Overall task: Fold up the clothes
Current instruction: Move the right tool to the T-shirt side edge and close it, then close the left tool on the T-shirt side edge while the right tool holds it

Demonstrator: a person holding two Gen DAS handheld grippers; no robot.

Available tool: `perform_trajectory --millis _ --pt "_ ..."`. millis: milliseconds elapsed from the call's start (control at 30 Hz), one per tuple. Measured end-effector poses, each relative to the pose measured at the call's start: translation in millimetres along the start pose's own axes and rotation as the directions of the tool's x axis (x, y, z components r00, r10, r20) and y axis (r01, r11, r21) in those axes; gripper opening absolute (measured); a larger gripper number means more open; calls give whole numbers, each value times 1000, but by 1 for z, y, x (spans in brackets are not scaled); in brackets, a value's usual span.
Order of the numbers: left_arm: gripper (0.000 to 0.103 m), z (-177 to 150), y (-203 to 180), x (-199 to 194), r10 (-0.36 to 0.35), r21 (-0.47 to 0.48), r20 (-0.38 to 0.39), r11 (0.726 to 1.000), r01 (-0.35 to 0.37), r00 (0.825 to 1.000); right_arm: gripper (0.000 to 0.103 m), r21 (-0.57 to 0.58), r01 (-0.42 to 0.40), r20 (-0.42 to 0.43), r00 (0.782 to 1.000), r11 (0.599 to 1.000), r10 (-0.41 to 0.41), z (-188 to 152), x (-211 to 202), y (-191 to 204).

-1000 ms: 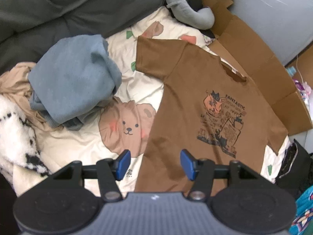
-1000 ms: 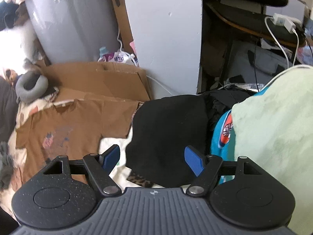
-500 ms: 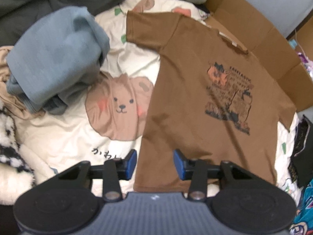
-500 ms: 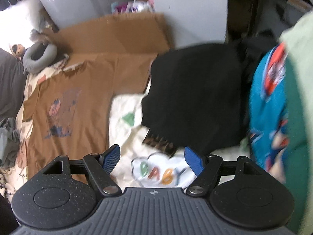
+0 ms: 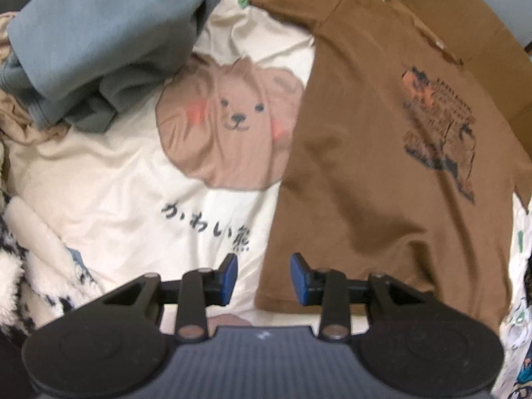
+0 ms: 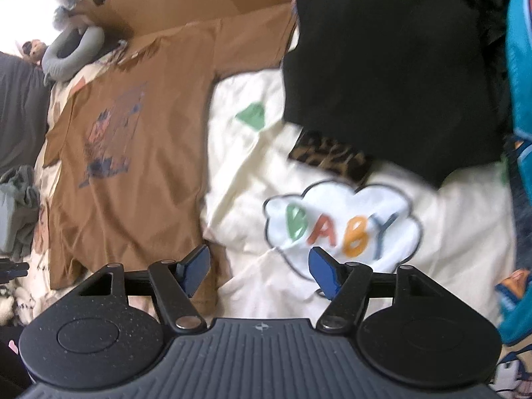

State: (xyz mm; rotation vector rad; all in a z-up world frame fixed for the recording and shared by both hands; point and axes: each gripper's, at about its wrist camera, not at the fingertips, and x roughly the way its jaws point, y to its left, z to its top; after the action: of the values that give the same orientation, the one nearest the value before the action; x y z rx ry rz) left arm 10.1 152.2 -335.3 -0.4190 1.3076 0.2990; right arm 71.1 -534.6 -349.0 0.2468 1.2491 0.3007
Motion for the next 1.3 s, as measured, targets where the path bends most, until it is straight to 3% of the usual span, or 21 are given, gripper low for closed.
perform_trajectory --millis 133,433,667,800,1000,1167,1300 --pt "40 -4 2 13 5 -6 -18 1000 -5 1000 62 19 -30 -45 999 999 31 -14 26 4" --pt "40 -14 -8 42 33 12 -75 999 -32 997 53 47 -70 -117 990 996 75 -48 82 24" --pt "41 -19 -16 47 33 34 -86 999 -31 996 52 68 -75 -116 990 995 83 -60 107 32" --pt "41 -21 -15 47 47 44 -93 998 -43 995 43 56 -55 -113 992 997 61 -63 117 38" --pt "42 -27 -11 45 66 45 -96 997 -62 993 43 75 -14 -78 997 997 20 -71 124 43" --pt "42 -31 -10 47 74 44 -100 997 -70 992 16 72 1 -56 998 997 3 -77 124 50" --pt "42 -33 -13 48 69 54 -98 996 -64 993 7 73 12 -65 998 997 -8 -76 124 54"
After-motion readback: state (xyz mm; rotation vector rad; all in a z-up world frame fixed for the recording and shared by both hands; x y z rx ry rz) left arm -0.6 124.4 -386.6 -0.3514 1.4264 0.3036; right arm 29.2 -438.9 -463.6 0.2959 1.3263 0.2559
